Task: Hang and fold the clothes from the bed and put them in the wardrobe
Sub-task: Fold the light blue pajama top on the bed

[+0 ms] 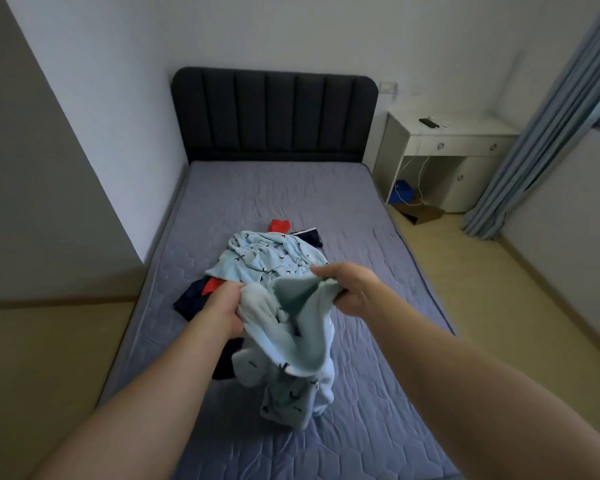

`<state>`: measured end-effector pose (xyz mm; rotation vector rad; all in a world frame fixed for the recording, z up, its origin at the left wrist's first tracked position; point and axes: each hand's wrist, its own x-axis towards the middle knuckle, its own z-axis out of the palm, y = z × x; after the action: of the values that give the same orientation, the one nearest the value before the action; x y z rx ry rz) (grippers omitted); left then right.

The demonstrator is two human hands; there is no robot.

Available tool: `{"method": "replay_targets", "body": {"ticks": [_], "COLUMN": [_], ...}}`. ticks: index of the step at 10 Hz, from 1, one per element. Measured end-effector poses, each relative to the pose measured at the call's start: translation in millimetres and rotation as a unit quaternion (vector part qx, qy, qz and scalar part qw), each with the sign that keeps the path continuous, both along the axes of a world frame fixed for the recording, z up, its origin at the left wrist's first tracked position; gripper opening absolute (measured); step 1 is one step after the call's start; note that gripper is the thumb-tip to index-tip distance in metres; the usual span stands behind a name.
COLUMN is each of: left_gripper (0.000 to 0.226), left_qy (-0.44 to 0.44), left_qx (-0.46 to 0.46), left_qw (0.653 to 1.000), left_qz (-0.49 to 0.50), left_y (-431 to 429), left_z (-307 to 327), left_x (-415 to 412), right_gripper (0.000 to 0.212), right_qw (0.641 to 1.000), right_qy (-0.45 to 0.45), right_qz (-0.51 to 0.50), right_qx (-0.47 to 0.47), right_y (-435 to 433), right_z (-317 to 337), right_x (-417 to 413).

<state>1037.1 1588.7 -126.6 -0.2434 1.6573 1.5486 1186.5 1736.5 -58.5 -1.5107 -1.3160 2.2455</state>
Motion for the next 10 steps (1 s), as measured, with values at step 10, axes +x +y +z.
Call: {"method": "replay_targets", "body": {"ticks": [10], "left_gripper": [0.016], "left_qy": [0.069], "left_qx": [-0.096], "left_qw": [0.993], "left_qz": [-0.012], "left_y": [-57], "left_z": [8], "left_x": [-11], "right_gripper": [0.032], "right_qw": [0.983], "right_qy": [-0.078], "right_qz": [-0.137], "right_qx": [0.093], "right_y": [45], "right_z": [-41], "right_x": [38]}}
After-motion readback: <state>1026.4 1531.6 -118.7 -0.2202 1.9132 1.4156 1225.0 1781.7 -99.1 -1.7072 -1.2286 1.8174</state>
